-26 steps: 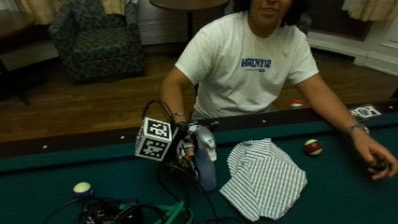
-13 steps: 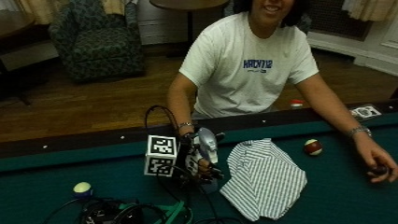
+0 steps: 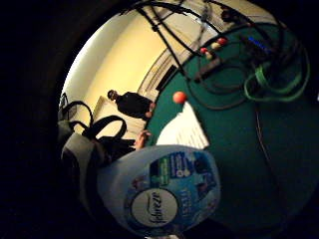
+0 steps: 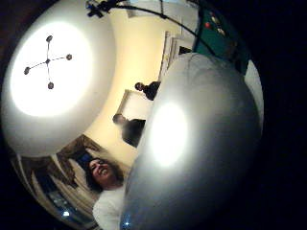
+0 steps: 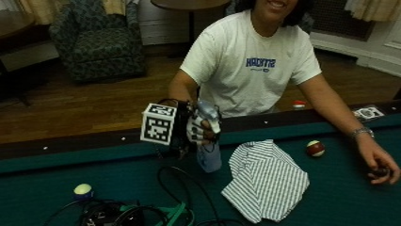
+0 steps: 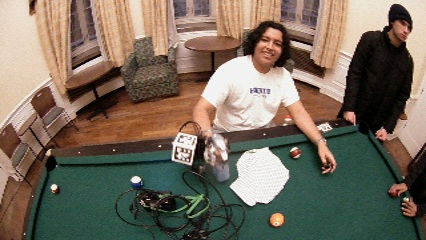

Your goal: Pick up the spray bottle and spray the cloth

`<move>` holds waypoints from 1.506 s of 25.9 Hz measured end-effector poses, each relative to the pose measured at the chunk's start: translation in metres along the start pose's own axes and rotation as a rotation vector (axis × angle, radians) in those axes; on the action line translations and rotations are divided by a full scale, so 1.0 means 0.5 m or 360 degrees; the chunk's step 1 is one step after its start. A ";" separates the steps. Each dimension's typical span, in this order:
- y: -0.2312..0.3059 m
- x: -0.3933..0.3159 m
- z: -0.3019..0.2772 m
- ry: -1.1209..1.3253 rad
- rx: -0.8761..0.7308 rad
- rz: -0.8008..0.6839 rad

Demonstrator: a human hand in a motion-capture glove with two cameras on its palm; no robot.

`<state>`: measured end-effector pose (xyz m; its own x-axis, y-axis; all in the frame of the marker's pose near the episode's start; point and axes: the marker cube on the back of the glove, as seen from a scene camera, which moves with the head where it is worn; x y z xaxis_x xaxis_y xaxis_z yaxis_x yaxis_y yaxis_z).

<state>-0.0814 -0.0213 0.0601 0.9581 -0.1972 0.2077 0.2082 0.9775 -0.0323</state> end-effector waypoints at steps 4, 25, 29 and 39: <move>-0.023 -0.130 -0.037 0.0004 -0.0056 -0.0143; -0.113 -0.305 0.083 0.0836 -0.1240 0.0558; -0.088 -0.267 0.143 0.0989 -0.1534 0.0732; -0.022 -0.072 0.269 0.1404 -0.1872 0.0935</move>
<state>-0.1446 -0.0152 0.1847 0.6777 -0.2165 -0.7027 -0.5894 0.4115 -0.6952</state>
